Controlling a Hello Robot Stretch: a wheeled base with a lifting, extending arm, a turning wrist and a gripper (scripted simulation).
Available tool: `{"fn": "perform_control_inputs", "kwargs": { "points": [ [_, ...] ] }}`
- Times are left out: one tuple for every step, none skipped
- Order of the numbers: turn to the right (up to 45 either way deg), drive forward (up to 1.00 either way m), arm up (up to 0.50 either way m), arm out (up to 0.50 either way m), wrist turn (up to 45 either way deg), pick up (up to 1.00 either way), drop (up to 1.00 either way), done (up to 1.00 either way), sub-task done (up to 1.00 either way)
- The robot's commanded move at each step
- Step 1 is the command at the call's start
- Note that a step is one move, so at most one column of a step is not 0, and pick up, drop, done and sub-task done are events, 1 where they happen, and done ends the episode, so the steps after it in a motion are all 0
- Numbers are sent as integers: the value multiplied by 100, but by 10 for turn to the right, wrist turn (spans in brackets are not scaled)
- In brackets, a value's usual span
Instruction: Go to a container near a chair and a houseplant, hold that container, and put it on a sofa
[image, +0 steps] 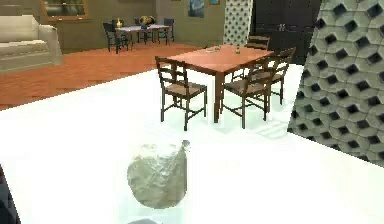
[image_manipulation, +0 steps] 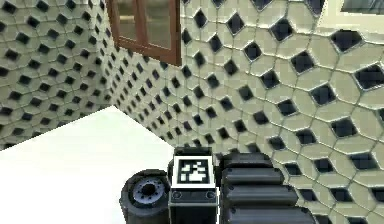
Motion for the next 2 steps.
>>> {"fn": "perform_control_inputs", "kwargs": {
  "points": [
    [0, 30, 0, 0, 0, 0, 0, 0, 0],
    [-420, 0, 0, 0, 0, 0, 0, 0, 0]
  ]
}}
